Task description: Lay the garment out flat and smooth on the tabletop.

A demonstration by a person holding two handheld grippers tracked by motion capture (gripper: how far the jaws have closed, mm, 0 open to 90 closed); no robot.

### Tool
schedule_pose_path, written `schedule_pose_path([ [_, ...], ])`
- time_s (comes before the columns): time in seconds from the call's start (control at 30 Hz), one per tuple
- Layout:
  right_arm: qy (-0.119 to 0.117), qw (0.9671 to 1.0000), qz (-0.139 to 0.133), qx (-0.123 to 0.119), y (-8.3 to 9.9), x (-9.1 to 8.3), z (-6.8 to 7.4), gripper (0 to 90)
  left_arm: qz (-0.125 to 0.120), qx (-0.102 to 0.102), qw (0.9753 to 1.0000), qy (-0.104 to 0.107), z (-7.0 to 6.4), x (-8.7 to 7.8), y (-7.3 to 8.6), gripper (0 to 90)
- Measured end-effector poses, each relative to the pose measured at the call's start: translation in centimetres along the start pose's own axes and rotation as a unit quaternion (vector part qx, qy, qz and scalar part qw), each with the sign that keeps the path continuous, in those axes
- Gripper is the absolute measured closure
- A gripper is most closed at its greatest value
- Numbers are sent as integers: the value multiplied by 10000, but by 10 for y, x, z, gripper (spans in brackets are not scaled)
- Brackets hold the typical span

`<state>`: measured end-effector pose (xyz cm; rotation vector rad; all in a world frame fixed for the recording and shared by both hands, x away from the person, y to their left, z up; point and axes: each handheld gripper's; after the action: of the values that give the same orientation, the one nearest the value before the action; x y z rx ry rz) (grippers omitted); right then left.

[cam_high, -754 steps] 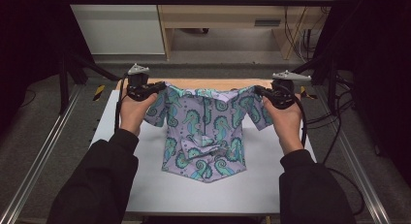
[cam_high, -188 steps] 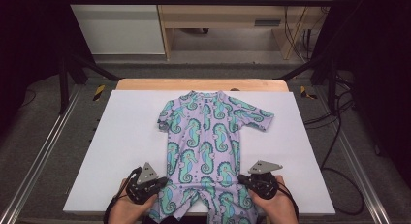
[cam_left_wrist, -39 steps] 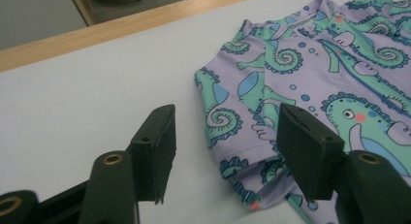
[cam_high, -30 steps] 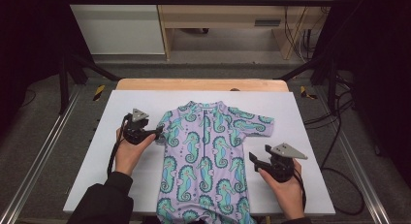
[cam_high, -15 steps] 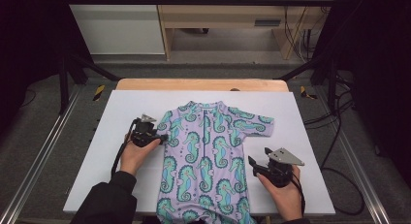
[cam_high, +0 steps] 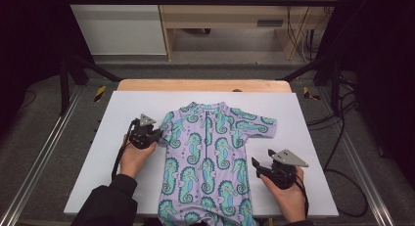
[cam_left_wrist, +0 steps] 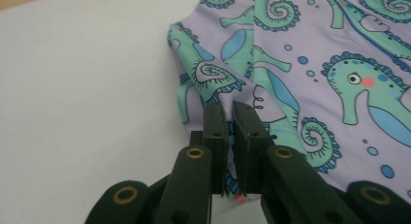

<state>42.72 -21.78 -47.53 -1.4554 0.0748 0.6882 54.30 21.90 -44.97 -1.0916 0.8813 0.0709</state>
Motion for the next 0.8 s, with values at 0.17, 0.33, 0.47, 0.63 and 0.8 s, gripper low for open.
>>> schedule_pose_path([
  [0.17, -14, 10000, 28, -5, 1, 1, 0, 296, -16, 65, 9998, -205, 10, -5, -5, 853],
  [0.33, -6, 10000, -12, 73, 1, 1, -2, 268, -29, 82, 9993, -358, 23, -9, -8, 853],
  [0.47, -131, 9997, -61, 192, 1, 2, -4, 204, -31, 92, 9991, -404, 28, -10, -10, 857],
  [0.63, -206, 9995, -50, 216, 2, 4, -4, 166, -124, 89, 9987, -482, 34, -13, -11, 863],
  [0.8, -318, 9993, -144, 147, 1, 1, -5, 136, -201, 30, 9980, -605, 42, -14, -13, 864],
])
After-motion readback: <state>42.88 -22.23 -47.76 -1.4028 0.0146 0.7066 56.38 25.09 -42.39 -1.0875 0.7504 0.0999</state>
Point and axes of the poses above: each handheld gripper's, and its own axes: x roughly forward along the jaws, y roughly out of its underside, z roughly to its left, and after that the axes turned 9 degrees about x, right-handed
